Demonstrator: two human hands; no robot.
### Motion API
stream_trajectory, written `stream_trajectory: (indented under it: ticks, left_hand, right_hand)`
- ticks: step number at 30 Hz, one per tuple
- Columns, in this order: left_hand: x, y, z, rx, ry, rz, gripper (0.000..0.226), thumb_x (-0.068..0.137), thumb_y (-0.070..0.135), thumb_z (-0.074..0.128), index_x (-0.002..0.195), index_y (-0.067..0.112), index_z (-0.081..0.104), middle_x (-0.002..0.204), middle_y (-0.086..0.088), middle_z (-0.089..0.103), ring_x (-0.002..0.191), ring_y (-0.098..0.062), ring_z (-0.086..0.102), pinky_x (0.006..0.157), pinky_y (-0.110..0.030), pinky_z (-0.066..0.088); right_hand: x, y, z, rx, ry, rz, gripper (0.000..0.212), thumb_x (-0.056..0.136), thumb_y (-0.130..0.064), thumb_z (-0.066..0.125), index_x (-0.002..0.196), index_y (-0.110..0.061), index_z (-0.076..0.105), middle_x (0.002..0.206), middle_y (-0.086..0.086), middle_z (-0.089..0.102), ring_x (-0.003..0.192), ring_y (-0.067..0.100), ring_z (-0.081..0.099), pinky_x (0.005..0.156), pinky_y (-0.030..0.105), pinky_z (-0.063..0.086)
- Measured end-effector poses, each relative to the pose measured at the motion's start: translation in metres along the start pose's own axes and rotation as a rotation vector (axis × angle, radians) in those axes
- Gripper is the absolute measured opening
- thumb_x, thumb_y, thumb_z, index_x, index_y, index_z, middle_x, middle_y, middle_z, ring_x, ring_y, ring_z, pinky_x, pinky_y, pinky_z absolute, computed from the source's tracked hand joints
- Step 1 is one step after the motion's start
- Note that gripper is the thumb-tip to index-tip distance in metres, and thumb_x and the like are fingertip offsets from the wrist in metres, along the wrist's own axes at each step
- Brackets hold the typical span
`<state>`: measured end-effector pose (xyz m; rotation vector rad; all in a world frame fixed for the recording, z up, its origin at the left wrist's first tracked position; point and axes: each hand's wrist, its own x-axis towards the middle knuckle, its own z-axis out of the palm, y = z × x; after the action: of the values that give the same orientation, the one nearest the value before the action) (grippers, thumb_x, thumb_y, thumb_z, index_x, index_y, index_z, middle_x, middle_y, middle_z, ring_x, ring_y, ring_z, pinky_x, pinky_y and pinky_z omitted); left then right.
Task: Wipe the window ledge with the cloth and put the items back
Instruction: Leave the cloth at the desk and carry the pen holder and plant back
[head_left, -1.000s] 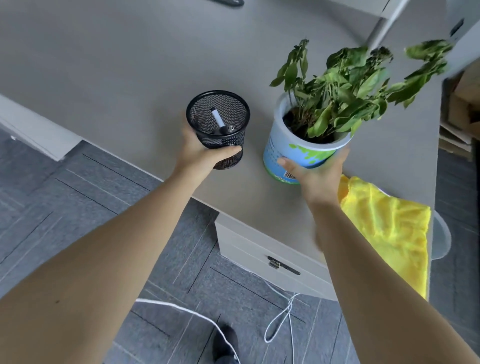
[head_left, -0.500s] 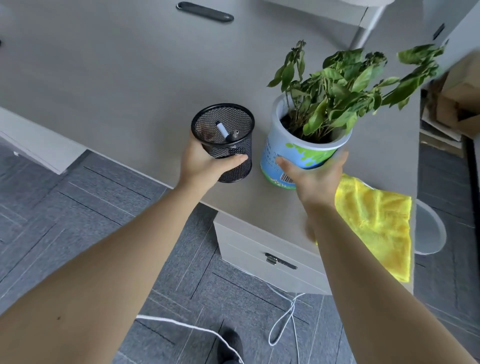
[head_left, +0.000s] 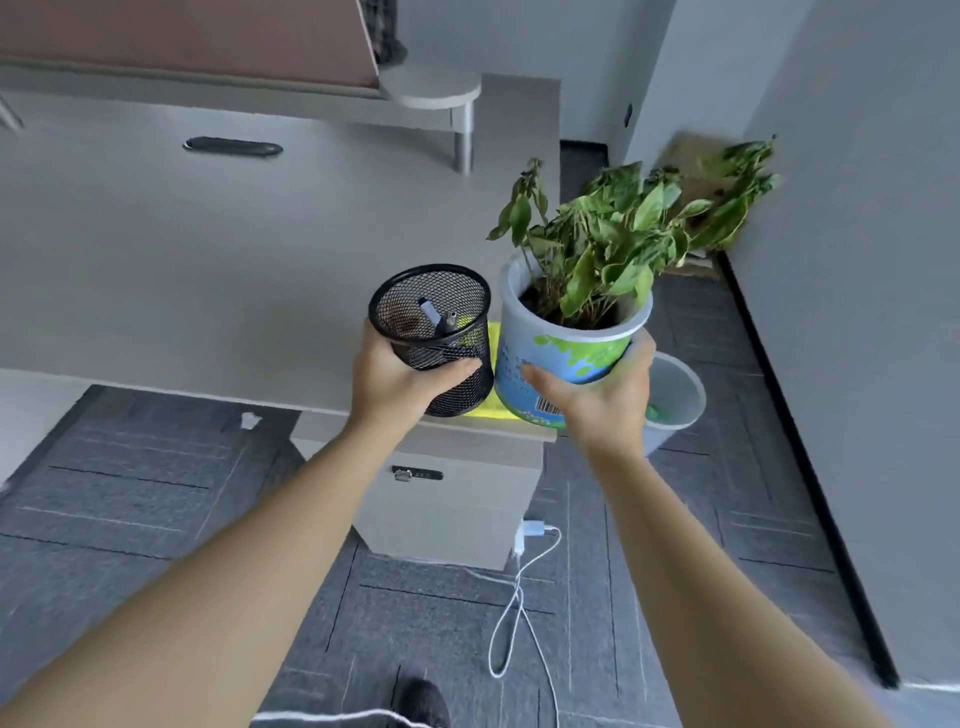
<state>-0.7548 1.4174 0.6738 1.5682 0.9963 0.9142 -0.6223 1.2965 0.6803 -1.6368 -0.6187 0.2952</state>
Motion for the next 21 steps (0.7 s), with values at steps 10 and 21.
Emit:
stream_trajectory:
  ticks: [10,21]
  left_hand:
    - [-0.093,0.074,0.138,-0.004,-0.403,0.158,0.094,0.032,0.047,0.073,0.115,0.008,0.054,0.112,-0.002,0.065,0.107,-0.019,0.061,0.095,-0.030,0.046]
    - [-0.242,0.134,0.273,-0.080,-1.006,0.314,0.095,0.035,0.045,0.081,0.120,0.013,0.052,0.119,-0.005,0.065,0.113,-0.019,0.059,0.102,-0.044,0.046]
  right_hand:
    - [-0.060,-0.005,-0.180,-0.072,0.395,0.024,0.087,0.048,-0.018,0.087,0.120,-0.013,0.038,0.098,-0.024,0.043,0.091,-0.006,0.050,0.067,-0.002,0.041]
    - [-0.201,-0.016,-0.350,-0.232,0.999,0.108,0.086,0.053,-0.010,0.087,0.123,-0.004,0.036,0.094,-0.016,0.047,0.085,-0.005,0.049,0.064,-0.004,0.041]
